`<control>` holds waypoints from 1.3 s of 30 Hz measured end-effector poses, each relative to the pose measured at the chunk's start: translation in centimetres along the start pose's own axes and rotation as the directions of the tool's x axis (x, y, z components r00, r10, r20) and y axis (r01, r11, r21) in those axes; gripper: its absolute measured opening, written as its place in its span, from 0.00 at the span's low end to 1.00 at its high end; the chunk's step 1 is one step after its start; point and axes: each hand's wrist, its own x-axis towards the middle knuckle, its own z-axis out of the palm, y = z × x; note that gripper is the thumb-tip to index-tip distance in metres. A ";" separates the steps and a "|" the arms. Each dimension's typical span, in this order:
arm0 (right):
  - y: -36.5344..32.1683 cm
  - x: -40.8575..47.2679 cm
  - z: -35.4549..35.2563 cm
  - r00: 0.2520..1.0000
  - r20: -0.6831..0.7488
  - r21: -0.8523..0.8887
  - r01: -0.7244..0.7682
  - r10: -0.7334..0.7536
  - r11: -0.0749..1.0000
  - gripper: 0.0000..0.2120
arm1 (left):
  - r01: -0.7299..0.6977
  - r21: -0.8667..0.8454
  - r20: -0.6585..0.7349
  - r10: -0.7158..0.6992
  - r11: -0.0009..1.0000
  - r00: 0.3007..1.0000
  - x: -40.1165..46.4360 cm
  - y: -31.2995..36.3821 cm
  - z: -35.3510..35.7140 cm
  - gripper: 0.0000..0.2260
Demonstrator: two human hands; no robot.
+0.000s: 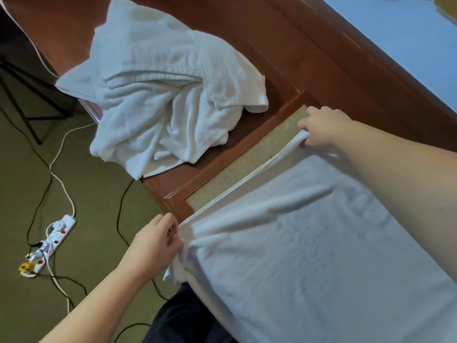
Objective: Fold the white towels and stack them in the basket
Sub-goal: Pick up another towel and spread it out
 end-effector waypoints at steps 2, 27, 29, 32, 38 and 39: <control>-0.1 0.0 0.4 0.991 -0.073 0.058 -0.109 0.114 0.992 0.10 | 0.008 0.037 -0.048 -0.006 0.999 0.999 0.3 0.0 0.4 0.12; -13.2 -6.5 8.6 0.943 0.226 0.513 -0.329 0.245 0.793 0.39 | 0.273 -0.670 0.059 -0.317 0.691 0.946 -2.1 -5.6 3.8 0.20; -13.2 -6.5 8.6 0.942 0.231 0.502 -0.328 0.241 0.800 0.39 | 0.229 -0.462 0.092 -0.210 0.857 0.973 -2.0 -6.5 2.9 0.21; -13.2 -6.6 8.7 0.940 0.232 0.476 -0.333 0.249 0.814 0.39 | 0.140 -0.192 0.280 -0.082 0.971 0.956 -1.4 -7.7 1.4 0.21; -14.3 -7.8 8.5 0.902 0.267 0.472 -0.429 0.339 0.770 0.37 | -0.072 0.211 0.343 -0.004 0.975 0.939 0.5 -9.9 -1.9 0.11; -14.8 -8.3 8.5 0.894 0.245 0.489 -0.447 0.374 0.749 0.36 | -0.104 0.205 0.338 0.030 0.973 0.941 0.6 -9.8 -2.0 0.11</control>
